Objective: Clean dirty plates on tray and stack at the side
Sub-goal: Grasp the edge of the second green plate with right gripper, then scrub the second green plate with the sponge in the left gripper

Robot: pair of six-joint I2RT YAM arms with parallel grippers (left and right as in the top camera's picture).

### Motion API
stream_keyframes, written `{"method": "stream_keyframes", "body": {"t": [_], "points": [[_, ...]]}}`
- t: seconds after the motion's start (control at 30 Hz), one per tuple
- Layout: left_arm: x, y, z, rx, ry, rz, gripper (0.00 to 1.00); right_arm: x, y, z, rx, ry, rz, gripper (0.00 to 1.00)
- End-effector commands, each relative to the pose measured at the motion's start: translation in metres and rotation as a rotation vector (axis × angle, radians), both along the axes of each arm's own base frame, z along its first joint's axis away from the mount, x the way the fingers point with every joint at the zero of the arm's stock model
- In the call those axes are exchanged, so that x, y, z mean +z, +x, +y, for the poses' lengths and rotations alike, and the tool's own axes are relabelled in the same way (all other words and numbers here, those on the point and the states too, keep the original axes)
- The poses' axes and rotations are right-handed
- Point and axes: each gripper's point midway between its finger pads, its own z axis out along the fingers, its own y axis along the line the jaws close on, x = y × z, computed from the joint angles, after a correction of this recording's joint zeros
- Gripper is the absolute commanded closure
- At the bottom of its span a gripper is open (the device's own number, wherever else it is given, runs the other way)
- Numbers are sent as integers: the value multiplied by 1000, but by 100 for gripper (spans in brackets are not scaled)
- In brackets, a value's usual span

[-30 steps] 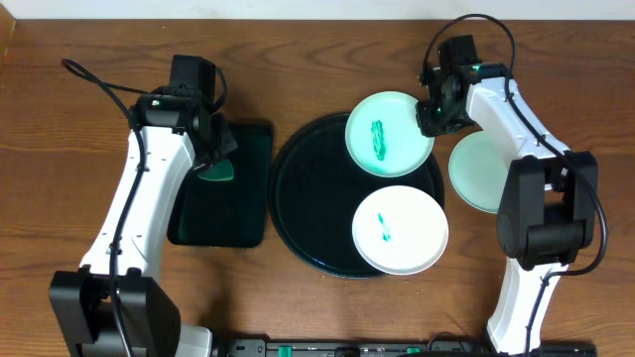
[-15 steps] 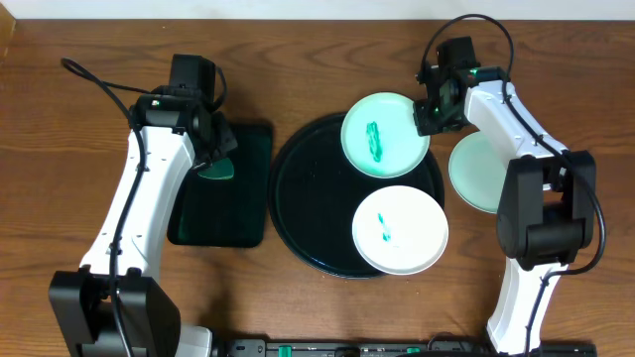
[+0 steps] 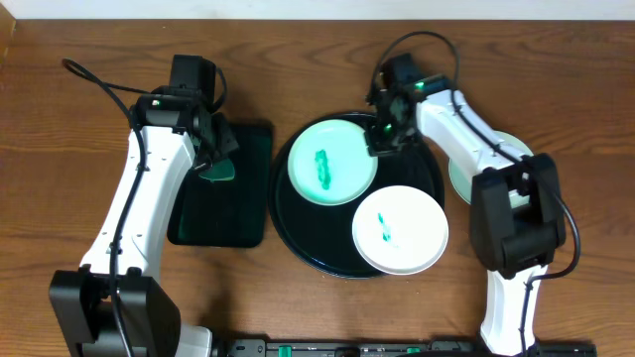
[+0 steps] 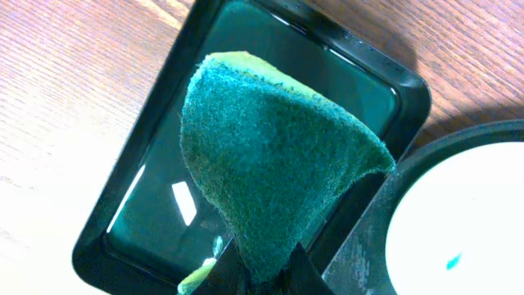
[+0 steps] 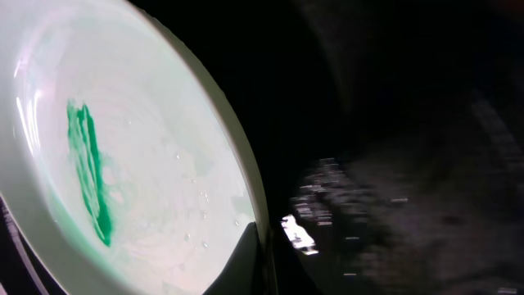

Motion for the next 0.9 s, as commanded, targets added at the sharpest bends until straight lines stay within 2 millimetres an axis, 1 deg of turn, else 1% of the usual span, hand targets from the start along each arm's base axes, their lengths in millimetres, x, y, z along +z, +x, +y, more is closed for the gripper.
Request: {"method": "stream_keyframes", "body": {"t": [0.0, 0.13, 0.27, 0.3, 0.33, 0.4, 0.5, 0.57, 0.6, 0.7, 0.8, 0.87], "points": [[-5, -2, -1, -16, -8, 18, 93, 6, -2, 8, -62, 1, 8, 99], [-5, -2, -6, -18, -28, 18, 93, -3, -12, 9, -81, -11, 42, 99], [-6, -2, -20, -43, -32, 17, 93, -19, -25, 3, -83, -42, 78, 99], [-7, -2, -25, -55, -32, 18, 93, -22, -27, 1, -84, -46, 84, 99], [-9, -2, -36, -84, -32, 23, 93, -28, -31, -1, -85, -50, 92, 99], [-12, -2, -49, -121, -31, 26, 93, -33, -34, -2, -84, -52, 97, 99], [-21, 3, -78, -191, -52, 21, 93, -37, -39, -4, -76, -58, 107, 99], [-31, 6, -98, -234, -89, 30, 93, -39, -41, -5, -69, -62, 113, 99], [-45, 7, -115, -269, -114, 52, 93, -40, -42, -5, -69, -64, 116, 99], [-73, 4, -129, -299, -114, 118, 93, -41, -42, -5, -70, -63, 114, 99], [-95, -2, -138, -319, -112, 177, 93, -40, -39, -4, -70, -58, 102, 99], [-107, -5, -148, -339, -130, 204, 93, -40, -37, -5, -73, -55, 96, 99]]}}
